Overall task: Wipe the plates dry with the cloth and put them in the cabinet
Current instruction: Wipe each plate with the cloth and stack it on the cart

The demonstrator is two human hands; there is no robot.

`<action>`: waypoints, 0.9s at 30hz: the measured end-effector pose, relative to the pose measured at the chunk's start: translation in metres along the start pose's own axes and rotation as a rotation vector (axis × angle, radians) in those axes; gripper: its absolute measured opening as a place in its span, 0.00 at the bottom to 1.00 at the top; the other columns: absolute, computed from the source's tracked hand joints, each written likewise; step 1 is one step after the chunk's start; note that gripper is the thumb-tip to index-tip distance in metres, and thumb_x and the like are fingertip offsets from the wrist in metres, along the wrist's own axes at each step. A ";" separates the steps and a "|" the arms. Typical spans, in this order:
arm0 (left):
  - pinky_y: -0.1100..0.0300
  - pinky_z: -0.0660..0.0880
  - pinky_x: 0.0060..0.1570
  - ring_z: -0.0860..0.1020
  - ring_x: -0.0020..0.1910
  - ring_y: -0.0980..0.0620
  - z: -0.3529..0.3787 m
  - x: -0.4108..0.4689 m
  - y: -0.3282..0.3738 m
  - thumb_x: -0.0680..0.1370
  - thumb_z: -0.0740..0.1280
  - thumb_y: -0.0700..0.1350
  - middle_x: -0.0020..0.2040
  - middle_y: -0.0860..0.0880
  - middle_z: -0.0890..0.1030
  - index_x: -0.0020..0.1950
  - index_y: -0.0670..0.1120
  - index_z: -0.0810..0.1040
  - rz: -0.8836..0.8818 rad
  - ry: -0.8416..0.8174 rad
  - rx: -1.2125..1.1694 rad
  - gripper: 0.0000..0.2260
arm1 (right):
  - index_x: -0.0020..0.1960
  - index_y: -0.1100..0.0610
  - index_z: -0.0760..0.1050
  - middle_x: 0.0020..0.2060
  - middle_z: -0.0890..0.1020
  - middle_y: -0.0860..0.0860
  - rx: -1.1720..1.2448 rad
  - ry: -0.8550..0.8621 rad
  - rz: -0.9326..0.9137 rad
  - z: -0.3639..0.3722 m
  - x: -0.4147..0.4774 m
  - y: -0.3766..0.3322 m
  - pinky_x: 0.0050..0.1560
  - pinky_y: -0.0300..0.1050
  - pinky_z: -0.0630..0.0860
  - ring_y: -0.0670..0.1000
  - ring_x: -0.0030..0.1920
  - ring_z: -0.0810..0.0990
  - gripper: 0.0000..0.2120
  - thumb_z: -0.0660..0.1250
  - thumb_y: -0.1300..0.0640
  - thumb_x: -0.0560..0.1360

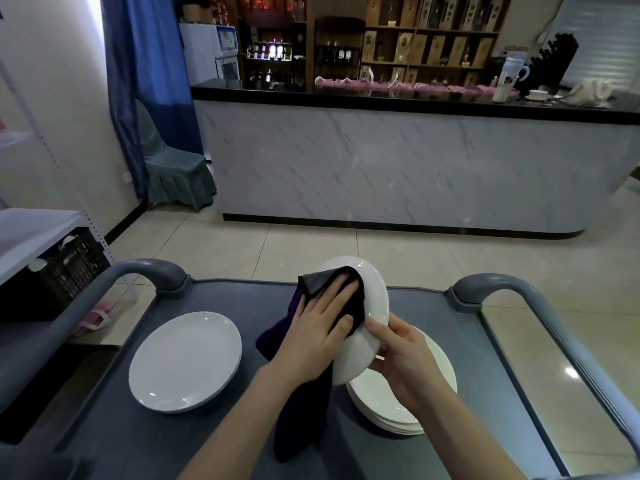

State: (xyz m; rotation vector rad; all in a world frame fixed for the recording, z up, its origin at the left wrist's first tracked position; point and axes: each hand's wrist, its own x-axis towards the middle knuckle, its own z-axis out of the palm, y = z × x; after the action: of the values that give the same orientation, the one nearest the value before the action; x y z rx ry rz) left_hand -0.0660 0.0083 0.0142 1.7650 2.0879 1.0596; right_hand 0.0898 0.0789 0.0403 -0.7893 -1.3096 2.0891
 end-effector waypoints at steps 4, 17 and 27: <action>0.47 0.52 0.76 0.51 0.77 0.64 0.010 -0.008 -0.012 0.80 0.50 0.58 0.76 0.70 0.48 0.73 0.71 0.48 -0.151 0.055 -0.071 0.22 | 0.53 0.61 0.83 0.50 0.85 0.61 -0.002 0.035 0.033 -0.005 0.000 0.006 0.39 0.49 0.81 0.56 0.45 0.85 0.08 0.67 0.61 0.77; 0.45 0.43 0.77 0.50 0.78 0.62 0.028 -0.034 0.013 0.82 0.50 0.51 0.77 0.67 0.58 0.71 0.63 0.66 -0.035 0.151 -0.203 0.19 | 0.57 0.61 0.82 0.52 0.85 0.62 0.036 0.044 0.042 -0.006 0.004 0.007 0.39 0.48 0.81 0.57 0.46 0.83 0.11 0.66 0.59 0.78; 0.38 0.43 0.76 0.40 0.77 0.66 0.008 -0.004 -0.013 0.81 0.47 0.57 0.78 0.69 0.45 0.76 0.70 0.44 -0.051 -0.020 -0.066 0.25 | 0.54 0.60 0.84 0.52 0.85 0.61 0.012 0.026 0.030 -0.006 -0.004 0.014 0.42 0.51 0.81 0.58 0.47 0.85 0.09 0.68 0.61 0.76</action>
State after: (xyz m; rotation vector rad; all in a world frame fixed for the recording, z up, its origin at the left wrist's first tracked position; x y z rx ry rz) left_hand -0.0702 0.0076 -0.0013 1.6756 2.0501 1.0796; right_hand 0.0946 0.0739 0.0261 -0.8329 -1.2781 2.1016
